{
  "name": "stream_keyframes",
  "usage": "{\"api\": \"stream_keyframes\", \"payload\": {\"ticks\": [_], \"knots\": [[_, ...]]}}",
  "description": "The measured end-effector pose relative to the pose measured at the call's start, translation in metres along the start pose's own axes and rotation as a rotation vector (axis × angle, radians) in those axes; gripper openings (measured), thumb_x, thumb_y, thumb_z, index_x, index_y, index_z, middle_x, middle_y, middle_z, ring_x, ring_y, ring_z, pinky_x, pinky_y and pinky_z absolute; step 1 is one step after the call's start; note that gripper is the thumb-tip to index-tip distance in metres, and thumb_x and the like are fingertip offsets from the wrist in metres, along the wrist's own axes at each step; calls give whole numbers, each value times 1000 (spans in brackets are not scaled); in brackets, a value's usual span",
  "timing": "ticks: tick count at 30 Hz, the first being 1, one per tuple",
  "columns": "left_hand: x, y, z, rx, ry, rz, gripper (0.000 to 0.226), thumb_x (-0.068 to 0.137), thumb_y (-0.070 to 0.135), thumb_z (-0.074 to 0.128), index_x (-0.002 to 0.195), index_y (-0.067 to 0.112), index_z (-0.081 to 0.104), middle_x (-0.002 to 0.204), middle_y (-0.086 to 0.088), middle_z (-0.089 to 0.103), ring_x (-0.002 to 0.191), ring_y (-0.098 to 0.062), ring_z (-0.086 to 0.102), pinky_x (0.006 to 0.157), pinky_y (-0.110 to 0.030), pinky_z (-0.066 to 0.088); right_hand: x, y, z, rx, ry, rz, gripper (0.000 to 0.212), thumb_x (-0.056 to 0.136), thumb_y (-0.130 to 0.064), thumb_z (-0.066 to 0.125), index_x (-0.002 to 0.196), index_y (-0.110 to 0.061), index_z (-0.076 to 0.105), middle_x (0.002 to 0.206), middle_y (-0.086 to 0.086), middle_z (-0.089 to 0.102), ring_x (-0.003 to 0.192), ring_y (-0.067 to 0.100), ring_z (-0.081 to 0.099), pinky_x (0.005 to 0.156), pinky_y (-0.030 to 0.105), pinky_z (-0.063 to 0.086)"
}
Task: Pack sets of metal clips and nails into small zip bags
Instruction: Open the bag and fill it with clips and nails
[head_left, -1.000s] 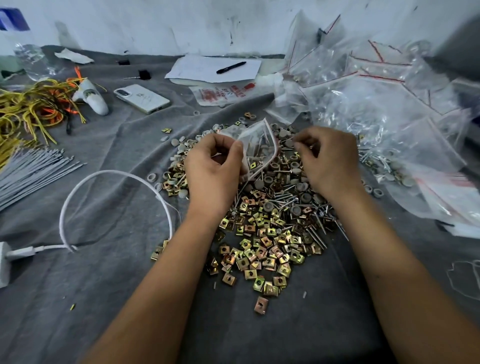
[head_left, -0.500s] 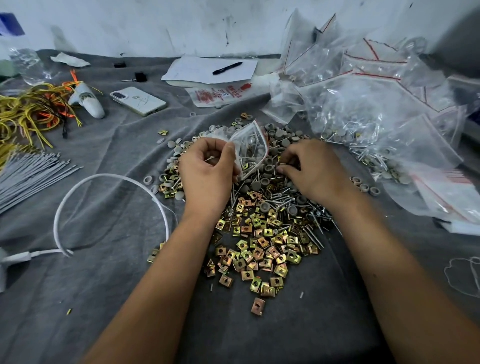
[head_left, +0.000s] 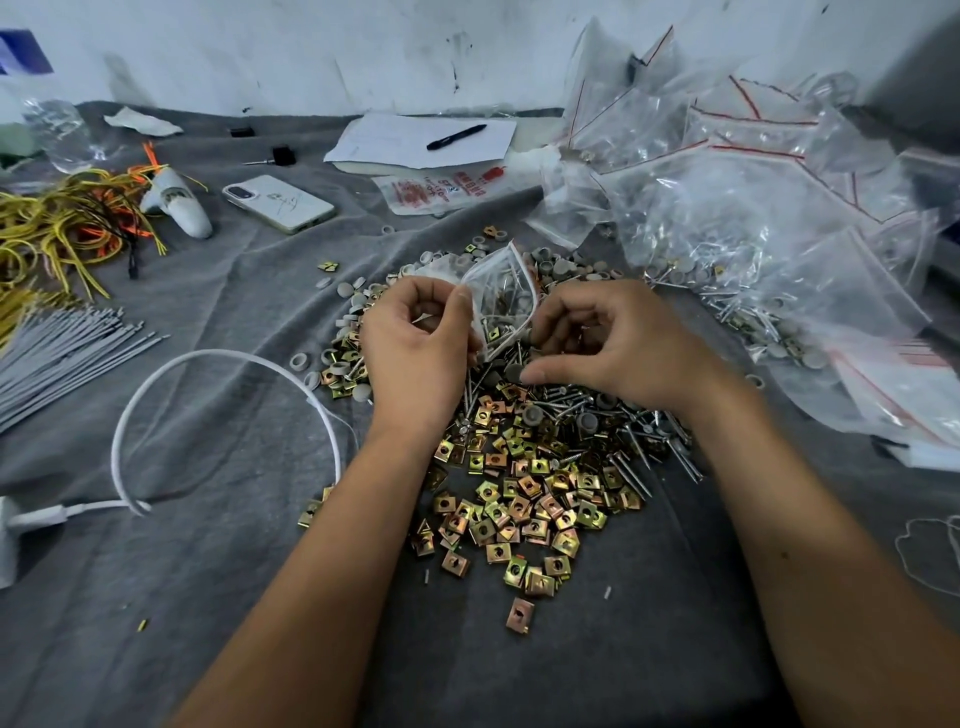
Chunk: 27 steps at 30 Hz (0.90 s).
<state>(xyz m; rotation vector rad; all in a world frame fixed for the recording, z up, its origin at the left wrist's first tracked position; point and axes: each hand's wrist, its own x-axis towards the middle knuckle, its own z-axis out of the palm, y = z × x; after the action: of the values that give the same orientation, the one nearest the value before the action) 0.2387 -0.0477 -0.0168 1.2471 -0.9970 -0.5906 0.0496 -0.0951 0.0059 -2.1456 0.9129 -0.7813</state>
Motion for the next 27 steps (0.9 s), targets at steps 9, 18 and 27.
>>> {"api": "stream_keyframes", "payload": {"ticks": [9,18,27], "knots": [[-1,2,-1,6,-4,-26,12,99,10,65,87,8,65,57,4,65,50,-9,58,50,-24,50,-4,-5,-13,-447,-128,114,21,78,-38,87,93,-44,73,91,-28,54,86,-37,40,70,-11,26],[-1,2,-1,11,-13,-13,12,100,10,65,90,3,66,59,3,65,50,-10,59,52,-25,50,8,-1,7,-686,3,225,25,81,-46,83,80,-30,65,88,-9,59,88,16,59,79,35,52],[-1,2,-2,15,-11,-5,13,100,9,65,90,2,66,63,-4,66,52,-12,59,53,-27,52,6,4,8,-655,7,222,20,85,-37,81,81,-27,64,85,-13,46,90,16,53,76,28,38]]}}
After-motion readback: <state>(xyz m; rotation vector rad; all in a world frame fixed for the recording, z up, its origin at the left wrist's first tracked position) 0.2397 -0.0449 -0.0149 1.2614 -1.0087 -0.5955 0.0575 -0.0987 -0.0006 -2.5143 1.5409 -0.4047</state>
